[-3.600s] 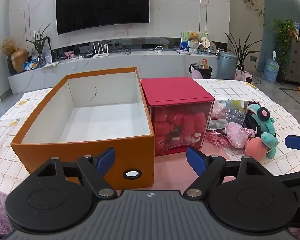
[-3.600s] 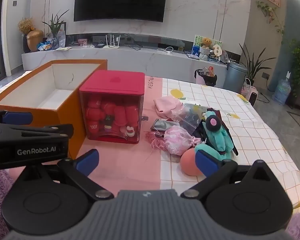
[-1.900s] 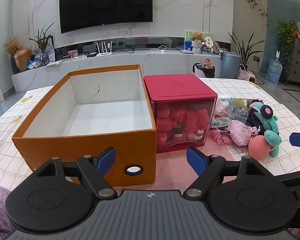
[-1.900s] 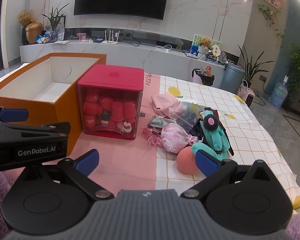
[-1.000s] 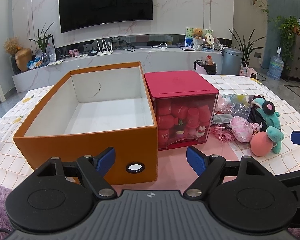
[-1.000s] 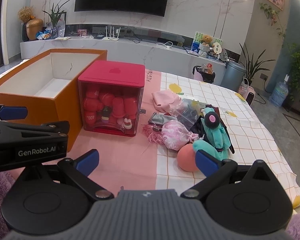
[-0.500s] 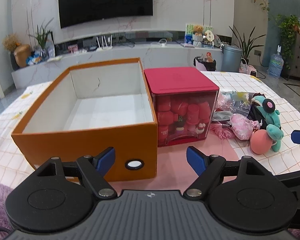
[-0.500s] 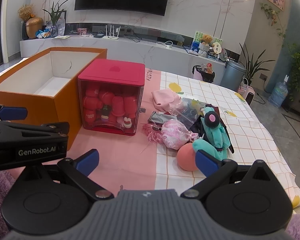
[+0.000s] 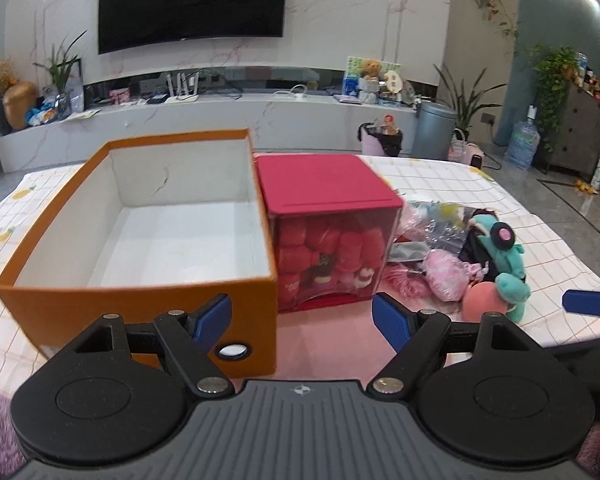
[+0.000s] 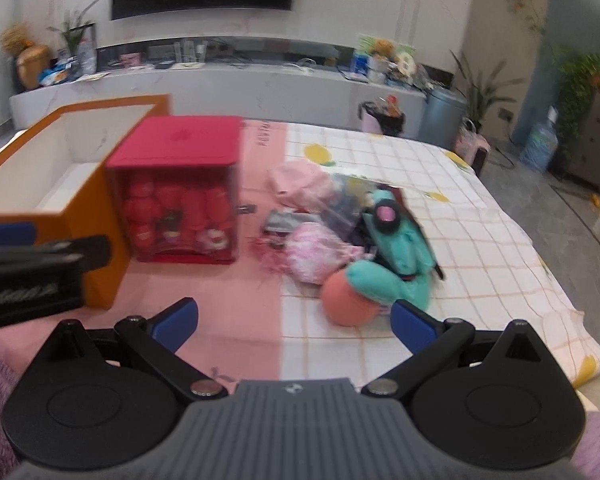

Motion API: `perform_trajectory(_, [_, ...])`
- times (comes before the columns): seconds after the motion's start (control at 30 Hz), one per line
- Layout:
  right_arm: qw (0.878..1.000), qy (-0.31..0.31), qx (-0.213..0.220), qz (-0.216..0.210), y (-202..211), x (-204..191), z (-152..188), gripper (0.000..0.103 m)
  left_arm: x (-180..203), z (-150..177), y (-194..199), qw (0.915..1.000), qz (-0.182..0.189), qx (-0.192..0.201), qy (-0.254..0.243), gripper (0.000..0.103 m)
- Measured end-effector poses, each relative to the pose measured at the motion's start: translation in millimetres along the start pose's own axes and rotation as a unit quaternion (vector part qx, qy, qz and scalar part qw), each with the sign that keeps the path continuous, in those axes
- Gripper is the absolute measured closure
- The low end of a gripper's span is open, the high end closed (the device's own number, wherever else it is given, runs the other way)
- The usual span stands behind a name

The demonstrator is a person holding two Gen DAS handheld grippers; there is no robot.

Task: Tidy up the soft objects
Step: 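Grasp the teal plush with the right tool while the left tool approaches the pink pouch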

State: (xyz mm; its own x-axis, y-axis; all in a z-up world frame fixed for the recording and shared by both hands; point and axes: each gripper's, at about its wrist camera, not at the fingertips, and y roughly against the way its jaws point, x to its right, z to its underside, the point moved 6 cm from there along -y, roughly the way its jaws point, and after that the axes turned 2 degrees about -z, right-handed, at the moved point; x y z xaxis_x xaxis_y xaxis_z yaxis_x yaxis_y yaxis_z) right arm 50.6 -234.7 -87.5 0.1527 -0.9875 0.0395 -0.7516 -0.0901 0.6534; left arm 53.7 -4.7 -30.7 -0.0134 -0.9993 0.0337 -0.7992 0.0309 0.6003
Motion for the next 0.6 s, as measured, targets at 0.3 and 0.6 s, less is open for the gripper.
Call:
perform_trajectory(0.3, [1.000, -0.014, 0.008, -0.011, -4, 53, -34, 0.003, 30, -4, -9, 0.9973, 0.048, -0.005, -0.055, 0.009])
perform_trajectory(0.6, [0.990, 0.133, 0.011, -0.040, -49, 72, -56, 0.042, 77, 3, -30, 0.9860, 0.099, 0.011, -0.134, 0.009])
